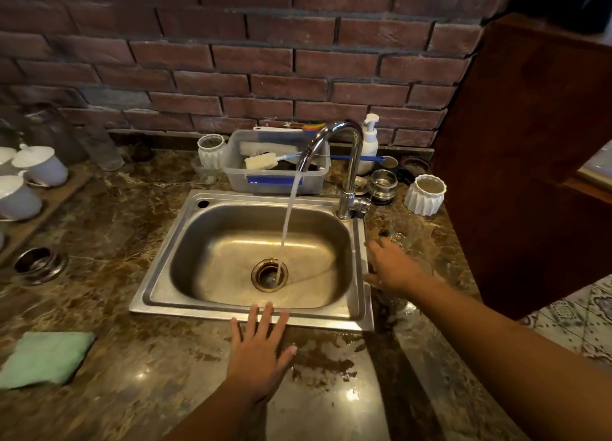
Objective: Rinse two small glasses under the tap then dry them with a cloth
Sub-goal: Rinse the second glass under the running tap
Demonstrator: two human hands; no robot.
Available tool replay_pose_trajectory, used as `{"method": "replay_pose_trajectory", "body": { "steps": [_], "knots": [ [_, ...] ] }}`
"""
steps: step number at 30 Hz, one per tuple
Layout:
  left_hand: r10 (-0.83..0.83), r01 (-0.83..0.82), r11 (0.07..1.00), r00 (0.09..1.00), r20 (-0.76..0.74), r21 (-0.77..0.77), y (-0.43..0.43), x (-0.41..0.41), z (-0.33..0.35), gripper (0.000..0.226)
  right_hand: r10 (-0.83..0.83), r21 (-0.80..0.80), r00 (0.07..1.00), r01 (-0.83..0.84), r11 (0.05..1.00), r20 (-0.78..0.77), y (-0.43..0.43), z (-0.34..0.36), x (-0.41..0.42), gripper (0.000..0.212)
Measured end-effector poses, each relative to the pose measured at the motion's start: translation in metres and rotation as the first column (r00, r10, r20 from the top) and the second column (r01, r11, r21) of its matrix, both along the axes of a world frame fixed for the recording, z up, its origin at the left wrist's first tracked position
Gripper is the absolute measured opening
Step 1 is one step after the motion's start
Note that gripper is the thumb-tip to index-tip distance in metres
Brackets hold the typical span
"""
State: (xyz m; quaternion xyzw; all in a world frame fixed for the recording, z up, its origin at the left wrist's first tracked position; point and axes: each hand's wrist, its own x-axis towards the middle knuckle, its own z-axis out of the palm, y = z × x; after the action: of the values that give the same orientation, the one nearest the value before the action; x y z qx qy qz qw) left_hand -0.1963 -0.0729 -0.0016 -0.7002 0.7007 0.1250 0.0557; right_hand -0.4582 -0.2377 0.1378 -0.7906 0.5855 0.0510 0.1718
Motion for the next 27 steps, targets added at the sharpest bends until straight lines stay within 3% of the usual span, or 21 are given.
{"method": "replay_pose_trajectory", "body": {
  "steps": [3, 6, 9, 13, 18, 21, 27],
  "knots": [
    [0.021, -0.021, 1.000, 0.999, -0.035, 0.013, -0.002, 0.013, 0.001, 0.073, -0.160, 0.050, 0.962, 0.153, 0.987, 0.219, -0.012, -0.005, 0.018, 0.073],
    [0.021, -0.019, 0.999, 0.997, -0.075, 0.025, -0.003, 0.015, 0.000, 0.075, -0.323, 0.075, 0.848, 0.323, 0.944, 0.421, -0.033, -0.014, 0.033, 0.064],
    [0.024, -0.022, 0.999, 0.997, -0.076, 0.025, -0.003, 0.016, 0.001, 0.076, -0.470, 0.151, 0.662, 0.480, 0.864, 0.584, -0.057, -0.023, 0.043, 0.060],
    [0.028, -0.026, 0.999, 0.997, -0.070, 0.030, -0.004, 0.016, -0.002, 0.079, -0.612, 0.314, 0.316, 0.639, 0.702, 0.725, -0.090, -0.036, 0.050, 0.066],
    [0.036, -0.031, 0.998, 0.993, -0.114, 0.049, -0.008, 0.017, -0.008, 0.083, -0.655, 0.416, 0.103, 0.696, 0.585, 0.749, -0.133, -0.058, 0.056, 0.061],
    [0.025, -0.023, 1.000, 0.993, -0.118, 0.017, -0.001, 0.018, -0.009, 0.085, -0.646, 0.425, 0.055, 0.711, 0.560, 0.761, -0.149, -0.067, 0.058, 0.060],
    [0.015, -0.015, 1.000, 0.996, -0.092, 0.001, -0.010, 0.022, -0.018, 0.083, -0.603, 0.348, 0.131, 0.712, 0.609, 0.787, -0.167, -0.097, 0.061, 0.060]
  ]
}}
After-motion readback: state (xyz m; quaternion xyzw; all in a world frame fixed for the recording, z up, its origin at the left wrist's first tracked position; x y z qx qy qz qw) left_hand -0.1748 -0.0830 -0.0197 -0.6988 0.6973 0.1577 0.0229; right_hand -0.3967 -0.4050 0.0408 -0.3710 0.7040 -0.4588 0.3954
